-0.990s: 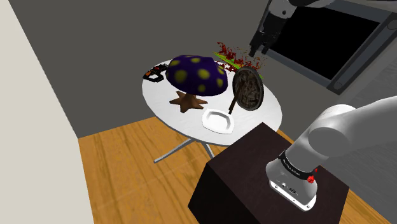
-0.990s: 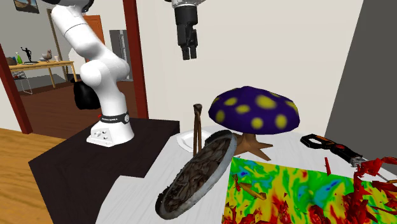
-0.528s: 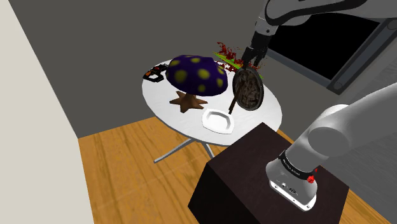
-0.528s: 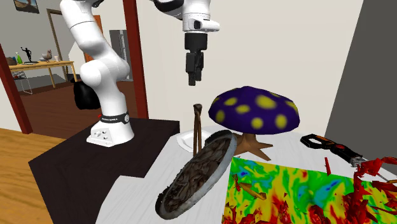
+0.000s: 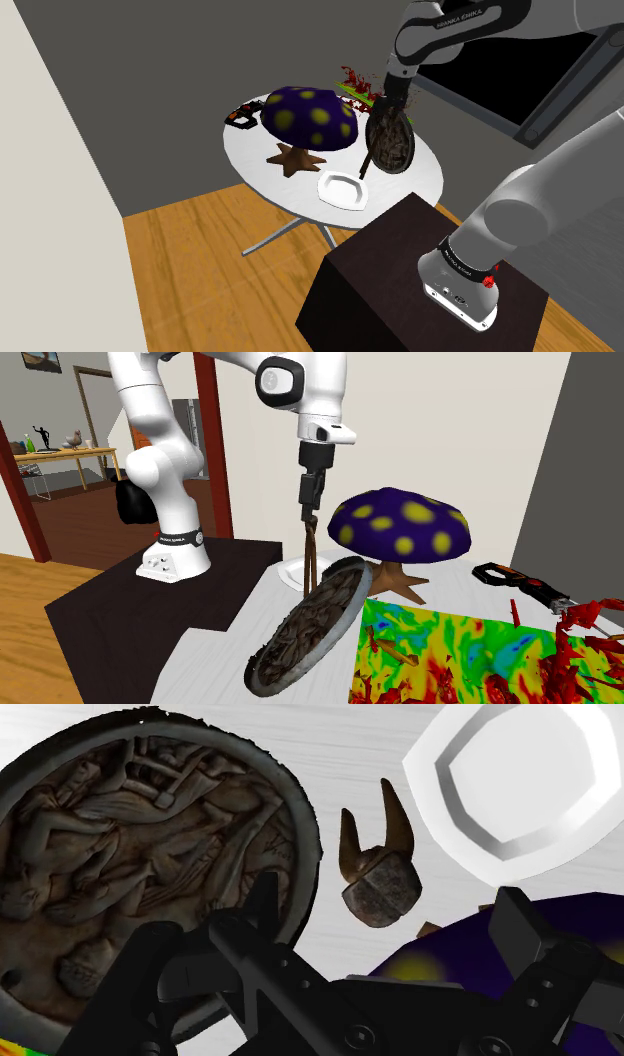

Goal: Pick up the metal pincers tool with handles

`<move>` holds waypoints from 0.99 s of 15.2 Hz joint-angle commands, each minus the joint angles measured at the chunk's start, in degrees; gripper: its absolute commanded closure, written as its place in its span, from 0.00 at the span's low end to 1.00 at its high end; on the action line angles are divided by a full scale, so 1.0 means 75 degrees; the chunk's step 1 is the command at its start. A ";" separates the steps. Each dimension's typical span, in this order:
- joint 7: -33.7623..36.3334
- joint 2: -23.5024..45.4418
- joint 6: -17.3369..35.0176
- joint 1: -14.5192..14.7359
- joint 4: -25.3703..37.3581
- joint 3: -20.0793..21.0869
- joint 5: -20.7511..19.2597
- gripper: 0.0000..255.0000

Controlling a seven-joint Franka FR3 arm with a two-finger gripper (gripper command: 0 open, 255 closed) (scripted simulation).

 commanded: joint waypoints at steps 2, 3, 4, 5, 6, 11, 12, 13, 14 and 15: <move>-0.0027 0.0193 0.0364 -0.0002 -0.0174 -0.0030 0.0021 0.00; -0.0032 0.0249 0.0473 -0.0001 -0.0229 -0.0037 0.0029 0.00; -0.0035 0.0281 0.0537 -0.0001 -0.0260 -0.0041 0.0033 0.00; -0.0035 0.0281 0.0537 -0.0001 -0.0261 -0.0041 0.0033 0.00; -0.0036 0.0273 0.0520 -0.0003 -0.0252 -0.0042 0.0032 1.00; -0.0031 0.0268 0.0523 -0.0001 -0.0260 -0.0039 0.0031 1.00; -0.0032 0.0267 0.0522 -0.0001 -0.0261 -0.0040 0.0030 1.00; -0.0033 0.0268 0.0523 -0.0002 -0.0261 -0.0040 0.0030 1.00; -0.0034 0.0267 0.0524 -0.0002 -0.0262 -0.0041 0.0030 1.00; -0.0035 0.0281 0.0537 -0.0001 -0.0260 -0.0041 0.0033 1.00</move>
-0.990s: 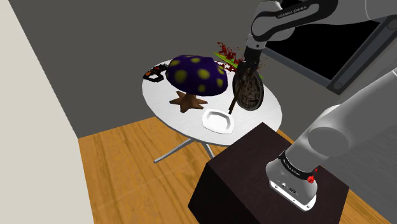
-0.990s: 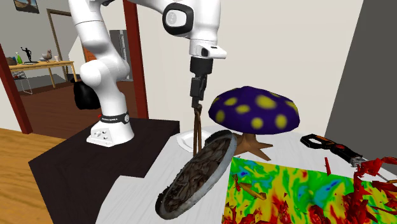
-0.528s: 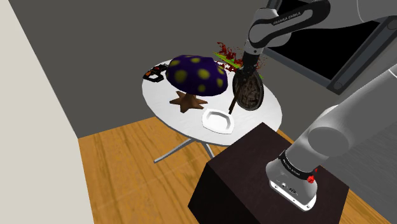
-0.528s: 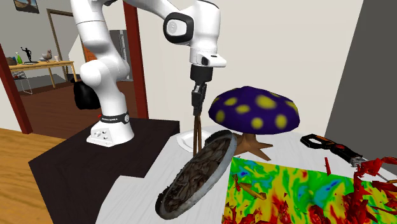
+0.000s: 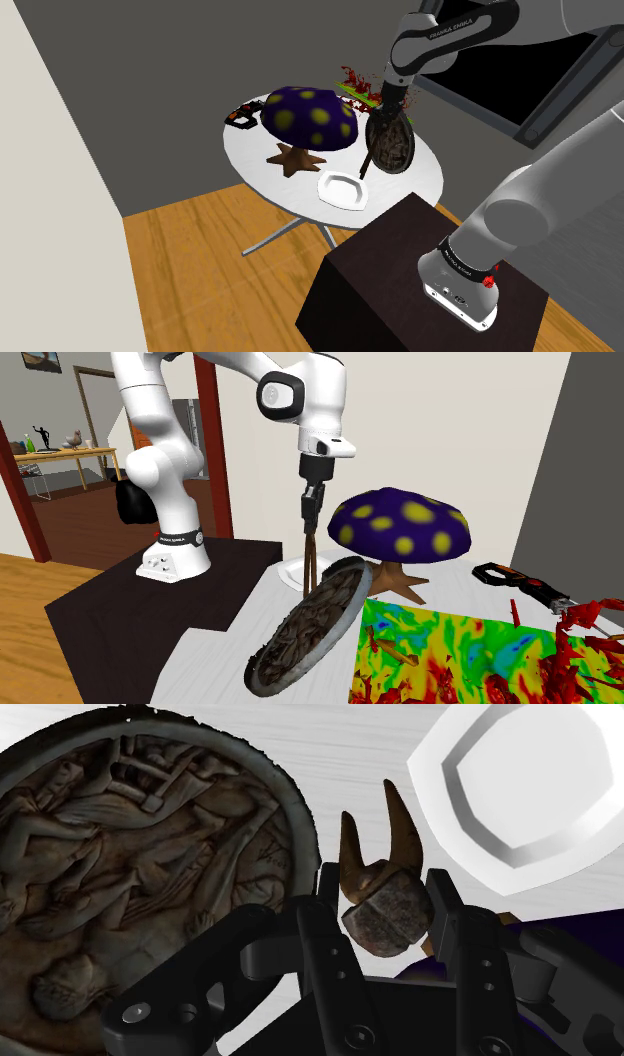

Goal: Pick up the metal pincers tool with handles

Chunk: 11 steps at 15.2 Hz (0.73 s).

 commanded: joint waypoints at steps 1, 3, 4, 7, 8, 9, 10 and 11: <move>0.0004 -0.0043 -0.0103 0.0000 0.0048 0.0006 -0.0006 1.00; 0.0013 -0.0150 -0.0322 0.0000 0.0162 0.0020 -0.0019 1.00; 0.0018 -0.0201 -0.0431 0.0000 0.0221 0.0027 -0.0025 1.00; 0.0027 -0.0342 -0.0757 0.0001 0.0408 0.0048 -0.0039 1.00; 0.0030 -0.0385 -0.0865 0.0001 0.0473 0.0055 -0.0042 1.00; 0.0032 -0.0427 -0.0973 0.0002 0.0540 0.0062 -0.0045 1.00; 0.0034 -0.0466 -0.1080 0.0003 0.0608 0.0070 -0.0048 1.00; 0.0036 -0.0504 -0.1188 0.0004 0.0678 0.0077 -0.0050 1.00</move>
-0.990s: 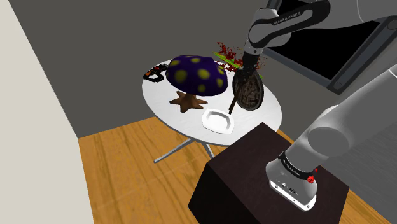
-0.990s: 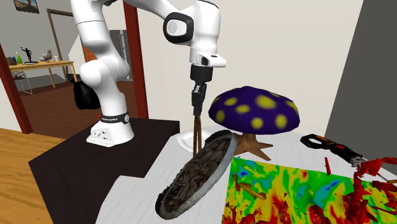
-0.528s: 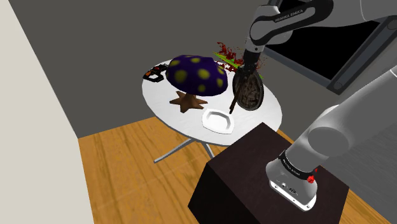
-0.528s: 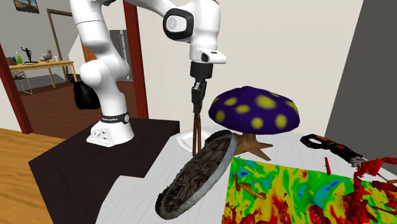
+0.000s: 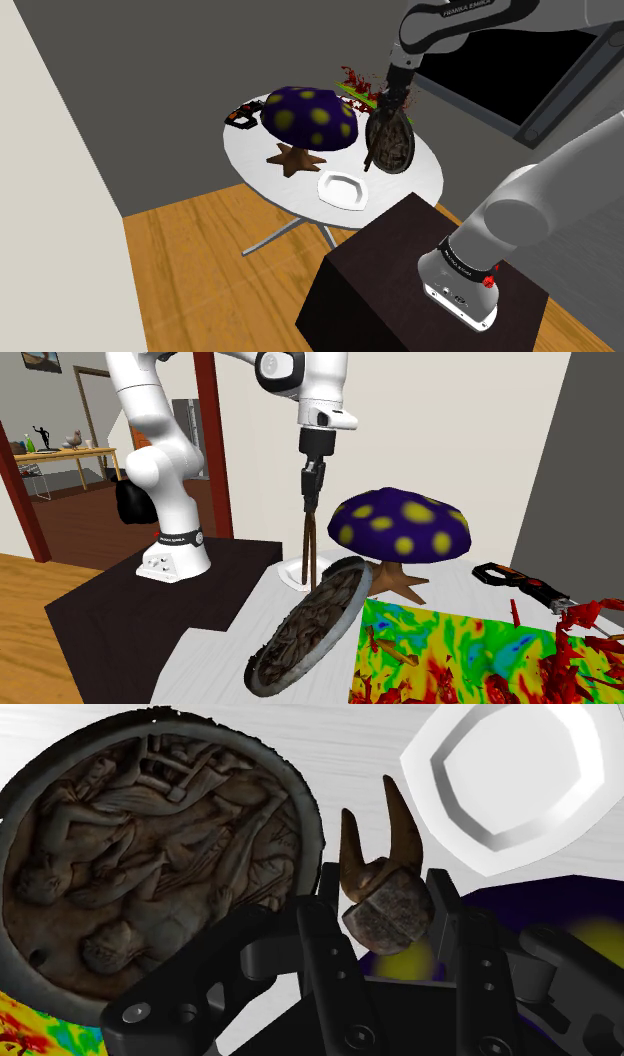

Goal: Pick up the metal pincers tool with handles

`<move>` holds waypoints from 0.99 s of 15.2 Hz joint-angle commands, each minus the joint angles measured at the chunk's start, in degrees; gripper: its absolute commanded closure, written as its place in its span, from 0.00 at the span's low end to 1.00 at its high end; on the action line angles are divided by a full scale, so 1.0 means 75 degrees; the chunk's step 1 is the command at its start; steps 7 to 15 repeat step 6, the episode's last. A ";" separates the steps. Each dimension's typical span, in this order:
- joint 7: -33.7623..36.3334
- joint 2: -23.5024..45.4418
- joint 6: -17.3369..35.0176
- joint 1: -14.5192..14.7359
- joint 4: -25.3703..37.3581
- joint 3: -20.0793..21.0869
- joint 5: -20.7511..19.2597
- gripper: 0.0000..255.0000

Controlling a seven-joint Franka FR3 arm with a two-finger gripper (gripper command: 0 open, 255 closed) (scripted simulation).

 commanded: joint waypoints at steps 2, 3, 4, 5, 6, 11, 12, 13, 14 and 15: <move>-0.0004 -0.0117 -0.0335 -0.0002 0.0214 0.0016 -0.0010 1.00; -0.0004 -0.0150 -0.0441 -0.0001 0.0289 0.0023 -0.0011 1.00; -0.0003 -0.0180 -0.0547 0.0000 0.0365 0.0030 -0.0012 1.00; -0.0003 -0.0185 -0.0563 0.0000 0.0375 0.0031 -0.0012 1.00; -0.0003 -0.0184 -0.0563 0.0000 0.0376 0.0031 -0.0012 1.00; -0.0003 -0.0184 -0.0563 0.0000 0.0376 0.0031 -0.0012 1.00; -0.0003 -0.0184 -0.0563 0.0000 0.0376 0.0031 -0.0012 1.00; -0.0003 -0.0184 -0.0563 0.0000 0.0376 0.0031 -0.0012 1.00; -0.0003 -0.0184 -0.0563 0.0000 0.0376 0.0031 -0.0012 1.00; -0.0003 -0.0184 -0.0563 0.0000 0.0376 0.0031 -0.0012 1.00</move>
